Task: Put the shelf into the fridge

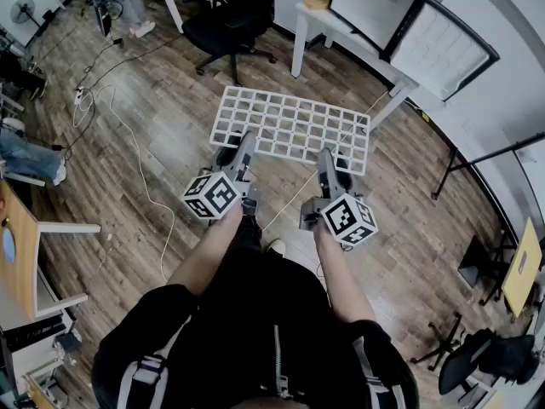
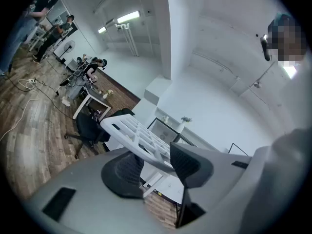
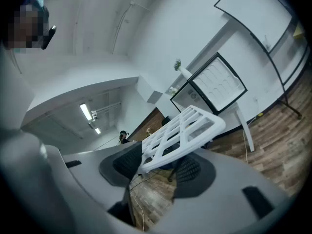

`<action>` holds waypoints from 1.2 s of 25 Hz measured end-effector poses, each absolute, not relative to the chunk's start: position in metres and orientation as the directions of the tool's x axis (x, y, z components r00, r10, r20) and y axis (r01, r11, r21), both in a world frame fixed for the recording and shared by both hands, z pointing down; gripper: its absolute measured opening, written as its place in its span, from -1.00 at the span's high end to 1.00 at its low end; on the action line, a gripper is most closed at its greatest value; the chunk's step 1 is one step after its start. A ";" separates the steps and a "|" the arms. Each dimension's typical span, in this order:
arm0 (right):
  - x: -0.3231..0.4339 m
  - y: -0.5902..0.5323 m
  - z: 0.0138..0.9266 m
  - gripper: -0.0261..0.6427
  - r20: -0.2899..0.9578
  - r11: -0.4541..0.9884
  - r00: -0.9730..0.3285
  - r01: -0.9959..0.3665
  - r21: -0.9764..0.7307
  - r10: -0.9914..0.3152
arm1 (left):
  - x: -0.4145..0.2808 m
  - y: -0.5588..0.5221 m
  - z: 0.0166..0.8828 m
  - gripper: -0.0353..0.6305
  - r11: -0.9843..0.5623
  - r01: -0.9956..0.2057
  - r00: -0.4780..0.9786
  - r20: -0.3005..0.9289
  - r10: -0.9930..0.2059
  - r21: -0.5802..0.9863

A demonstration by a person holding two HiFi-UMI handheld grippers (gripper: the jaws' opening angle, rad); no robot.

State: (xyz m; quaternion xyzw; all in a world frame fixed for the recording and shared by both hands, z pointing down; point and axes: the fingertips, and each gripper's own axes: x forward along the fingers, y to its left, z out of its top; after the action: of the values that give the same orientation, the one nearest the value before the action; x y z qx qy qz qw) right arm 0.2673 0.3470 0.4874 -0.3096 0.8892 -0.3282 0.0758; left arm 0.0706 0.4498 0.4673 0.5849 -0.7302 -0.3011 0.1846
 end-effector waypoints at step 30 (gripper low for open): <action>0.206 0.267 0.498 0.31 0.098 0.553 -0.773 -0.530 -0.643 -0.627 | 0.002 0.351 0.478 0.37 0.089 -0.739 -0.175 -0.062 -0.983 0.667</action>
State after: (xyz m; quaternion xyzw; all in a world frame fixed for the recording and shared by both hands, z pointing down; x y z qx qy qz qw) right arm 0.2061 0.2670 0.4978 -0.3293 0.8784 -0.3391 0.0711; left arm 0.0019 0.3510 0.4783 0.6079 -0.7083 -0.2930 0.2074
